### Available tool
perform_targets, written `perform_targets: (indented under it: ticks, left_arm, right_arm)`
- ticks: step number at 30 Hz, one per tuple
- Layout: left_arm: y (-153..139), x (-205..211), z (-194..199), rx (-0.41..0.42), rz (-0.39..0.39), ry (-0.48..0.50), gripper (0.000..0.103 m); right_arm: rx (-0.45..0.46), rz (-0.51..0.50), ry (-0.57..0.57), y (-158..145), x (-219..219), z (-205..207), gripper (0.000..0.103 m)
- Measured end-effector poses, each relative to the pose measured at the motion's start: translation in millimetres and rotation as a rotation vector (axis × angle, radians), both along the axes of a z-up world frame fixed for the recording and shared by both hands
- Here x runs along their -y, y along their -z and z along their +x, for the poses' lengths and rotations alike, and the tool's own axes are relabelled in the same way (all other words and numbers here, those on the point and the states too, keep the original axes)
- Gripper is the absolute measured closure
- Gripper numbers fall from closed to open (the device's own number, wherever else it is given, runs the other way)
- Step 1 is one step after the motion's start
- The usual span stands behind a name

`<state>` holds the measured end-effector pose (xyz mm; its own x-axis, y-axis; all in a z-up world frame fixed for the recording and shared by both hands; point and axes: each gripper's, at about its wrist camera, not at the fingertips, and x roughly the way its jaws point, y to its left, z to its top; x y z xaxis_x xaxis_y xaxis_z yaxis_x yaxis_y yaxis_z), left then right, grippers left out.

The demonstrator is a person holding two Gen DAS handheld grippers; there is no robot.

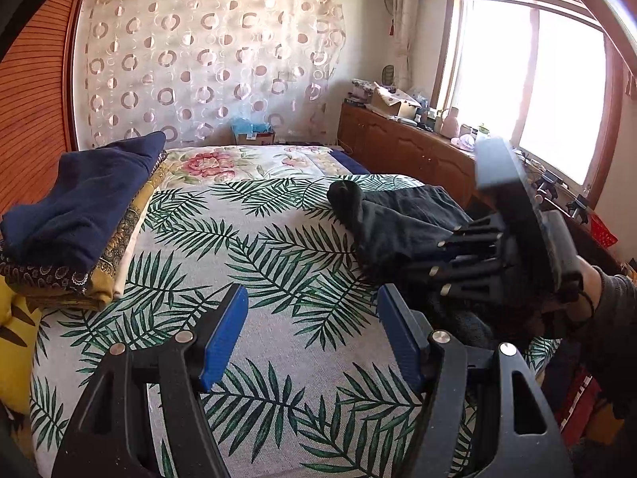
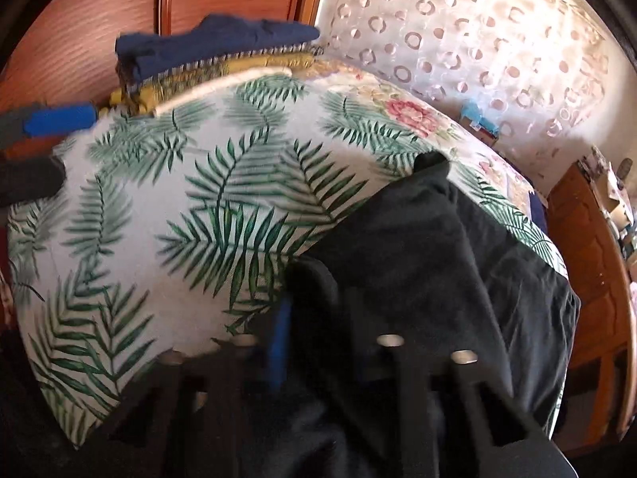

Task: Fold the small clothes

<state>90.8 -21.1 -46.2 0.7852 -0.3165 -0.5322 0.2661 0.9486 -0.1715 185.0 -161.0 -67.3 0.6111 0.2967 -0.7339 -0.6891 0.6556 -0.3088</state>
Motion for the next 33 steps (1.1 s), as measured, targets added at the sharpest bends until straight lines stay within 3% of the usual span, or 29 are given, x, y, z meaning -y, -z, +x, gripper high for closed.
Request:
perform_targets:
  ticks: [3, 7, 14, 22, 29, 31, 33]
  left_arm:
    - [0, 1, -1, 0.004, -0.007, 0.004, 0.035]
    - [1, 4, 0, 0.001, -0.010, 0.015, 0.035]
    - [4, 12, 0, -0.006, -0.003, 0.034, 0.035]
    - [10, 18, 0, -0.023, 0.001, 0.044, 0.035]
    - [13, 22, -2, -0.034, 0.012, 0.054, 0.035]
    - [14, 24, -2, -0.038, 0.013, 0.058, 0.035]
    - [15, 27, -2, -0.043, 0.013, 0.063, 0.035]
  right_arm:
    - [0.049, 0.103, -0.003, -26, 16, -7, 0.092]
    - [0.139, 0.168, 0.036, -62, 39, -7, 0.093]
    - [0.270, 0.139, 0.193, -97, 78, 38, 0.093]
    - [0.279, 0.035, 0.393, -77, 90, 112, 0.094]
    - [0.175, 0.056, 0.515, -52, 86, 162, 0.093]
    - [0.157, 0.047, 0.532, -51, 84, 164, 0.088]
    - [0.167, 0.050, 0.543, -56, 84, 158, 0.074]
